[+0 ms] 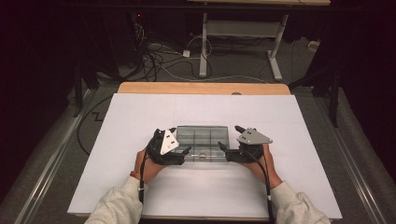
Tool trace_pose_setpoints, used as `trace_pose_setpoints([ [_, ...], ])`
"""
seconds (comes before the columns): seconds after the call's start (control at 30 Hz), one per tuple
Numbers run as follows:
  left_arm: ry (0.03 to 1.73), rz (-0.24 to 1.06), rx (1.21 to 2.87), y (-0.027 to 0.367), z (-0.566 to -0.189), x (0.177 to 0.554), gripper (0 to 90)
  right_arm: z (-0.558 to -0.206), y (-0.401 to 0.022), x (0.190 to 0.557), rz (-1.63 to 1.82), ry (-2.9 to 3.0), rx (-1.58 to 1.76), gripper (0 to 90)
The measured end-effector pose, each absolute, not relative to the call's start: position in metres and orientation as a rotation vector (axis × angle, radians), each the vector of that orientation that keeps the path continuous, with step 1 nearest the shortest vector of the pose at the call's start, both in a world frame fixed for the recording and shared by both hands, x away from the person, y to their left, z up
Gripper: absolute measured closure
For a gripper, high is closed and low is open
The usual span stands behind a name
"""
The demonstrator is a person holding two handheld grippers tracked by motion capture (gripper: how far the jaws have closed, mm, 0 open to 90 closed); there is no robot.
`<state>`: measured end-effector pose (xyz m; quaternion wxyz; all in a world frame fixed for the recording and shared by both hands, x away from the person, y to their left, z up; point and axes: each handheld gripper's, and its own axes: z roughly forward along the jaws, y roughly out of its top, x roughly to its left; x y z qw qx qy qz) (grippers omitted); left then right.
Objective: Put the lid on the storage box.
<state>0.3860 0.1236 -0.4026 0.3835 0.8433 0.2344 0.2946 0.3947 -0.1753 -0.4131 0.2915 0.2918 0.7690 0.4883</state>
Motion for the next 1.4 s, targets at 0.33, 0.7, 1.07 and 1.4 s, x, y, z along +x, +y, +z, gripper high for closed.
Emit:
trace_pose_setpoints([
  [0.33,0.562,0.752,2.165,0.124,-0.395,0.382,15.0,-0.405,-0.177,0.391,1.309,2.072,0.736,17.8],
  [0.7,0.496,0.741,2.213,0.118,-0.393,0.375,15.1,-0.401,-0.175,0.384,1.263,2.070,0.690,18.4],
  [1.07,0.458,0.749,2.218,0.119,-0.387,0.368,15.0,-0.393,-0.179,0.375,1.256,2.060,0.650,18.9],
  [1.4,0.425,0.762,2.212,0.122,-0.382,0.360,15.0,-0.389,-0.184,0.367,1.247,2.055,0.631,18.9],
])
